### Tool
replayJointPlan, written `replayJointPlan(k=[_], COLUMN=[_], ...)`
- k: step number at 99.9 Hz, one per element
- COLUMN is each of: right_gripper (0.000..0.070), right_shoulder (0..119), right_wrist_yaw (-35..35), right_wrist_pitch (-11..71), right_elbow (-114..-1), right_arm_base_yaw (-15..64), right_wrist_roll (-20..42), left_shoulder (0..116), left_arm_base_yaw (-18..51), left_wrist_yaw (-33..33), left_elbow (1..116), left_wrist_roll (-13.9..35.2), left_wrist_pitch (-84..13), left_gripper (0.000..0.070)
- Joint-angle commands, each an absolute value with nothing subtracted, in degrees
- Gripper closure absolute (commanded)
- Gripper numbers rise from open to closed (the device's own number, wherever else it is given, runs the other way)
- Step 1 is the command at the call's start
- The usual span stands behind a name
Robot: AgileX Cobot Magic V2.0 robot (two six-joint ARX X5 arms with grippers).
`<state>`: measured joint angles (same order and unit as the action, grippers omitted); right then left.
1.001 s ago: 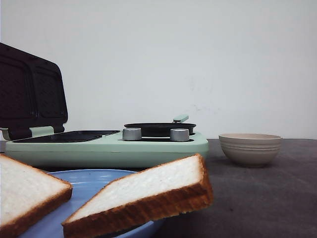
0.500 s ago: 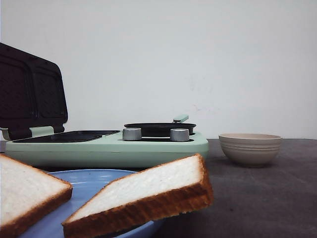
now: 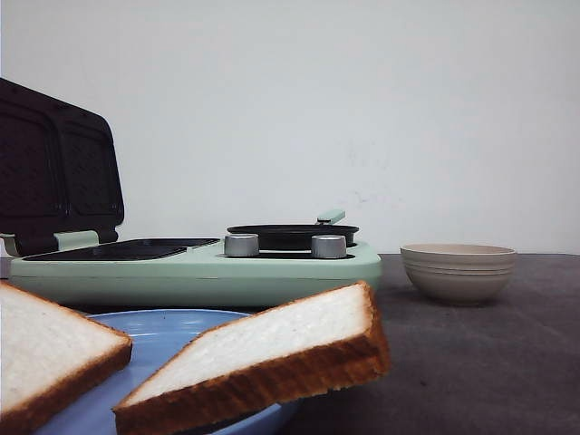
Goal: Make breakfast with bread and shrimp
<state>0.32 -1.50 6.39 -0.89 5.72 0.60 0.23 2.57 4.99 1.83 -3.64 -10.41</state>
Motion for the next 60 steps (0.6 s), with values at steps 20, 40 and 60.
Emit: replayJointPlan(k=[20, 40, 60], right_gripper=[0.07, 0.07, 0.07], right_shoulder=[0.21, 0.21, 0.21], right_wrist_yaw=[-1.48, -1.48, -1.45], right_wrist_pitch=[5.58, 5.61, 5.61], right_elbow=[-0.71, -0.71, -0.71], right_arm_base_yaw=[5.8, 5.8, 5.8], right_wrist_roll=[0.47, 0.45, 0.45], left_shoulder=[0.19, 0.19, 0.19], left_arm_base_yaw=[2.52, 2.52, 2.52], left_wrist_yaw=[5.3, 5.3, 5.3], left_elbow=[0.82, 0.82, 0.82], left_wrist_roll=[-3.2, -2.11, -2.11], left_wrist_pitch=[-10.63, -10.63, -10.63], left_gripper=[0.0689, 0.0689, 0.0689])
